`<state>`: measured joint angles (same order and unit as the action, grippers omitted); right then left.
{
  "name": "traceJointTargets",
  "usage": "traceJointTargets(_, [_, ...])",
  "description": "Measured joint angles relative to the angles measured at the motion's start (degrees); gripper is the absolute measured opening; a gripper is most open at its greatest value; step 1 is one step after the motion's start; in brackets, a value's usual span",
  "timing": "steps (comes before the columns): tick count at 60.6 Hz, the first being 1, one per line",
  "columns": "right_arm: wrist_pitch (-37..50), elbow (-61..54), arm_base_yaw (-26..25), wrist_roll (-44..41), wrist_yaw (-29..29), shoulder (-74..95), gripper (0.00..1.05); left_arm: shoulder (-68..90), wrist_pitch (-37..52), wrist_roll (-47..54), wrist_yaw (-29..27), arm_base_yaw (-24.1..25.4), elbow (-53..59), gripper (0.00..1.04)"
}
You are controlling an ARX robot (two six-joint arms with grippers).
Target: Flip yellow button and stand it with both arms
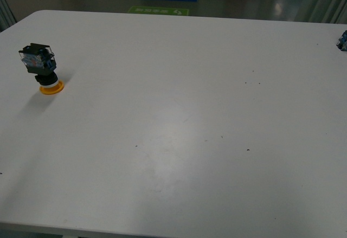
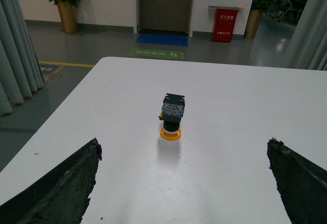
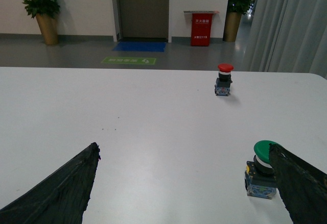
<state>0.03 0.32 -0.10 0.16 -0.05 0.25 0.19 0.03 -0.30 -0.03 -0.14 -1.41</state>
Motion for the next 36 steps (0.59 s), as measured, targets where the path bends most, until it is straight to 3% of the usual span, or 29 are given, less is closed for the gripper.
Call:
traceJointTargets(22, [0.0, 0.0, 0.0, 0.0, -0.02, 0.0, 0.97, 0.0, 0.0, 0.0, 0.02, 0.0, 0.0, 0.98])
traceJointTargets(25, [0.0, 0.0, 0.0, 0.0, 0.0, 0.0, 0.97, 4.92, -10.47, -3.56, -0.7, -1.16, -3.76, 0.98])
traceJointTargets(29, [0.0, 0.0, 0.0, 0.02, -0.02, -0.04, 0.97, 13.29, -20.98, -6.01, 2.38, -1.03, -8.44, 0.98])
traceJointTargets(36, [0.0, 0.0, 0.0, 0.0, 0.0, -0.04, 0.97, 21.9, -16.41, -3.96, 11.58, 5.05, -11.61, 0.98])
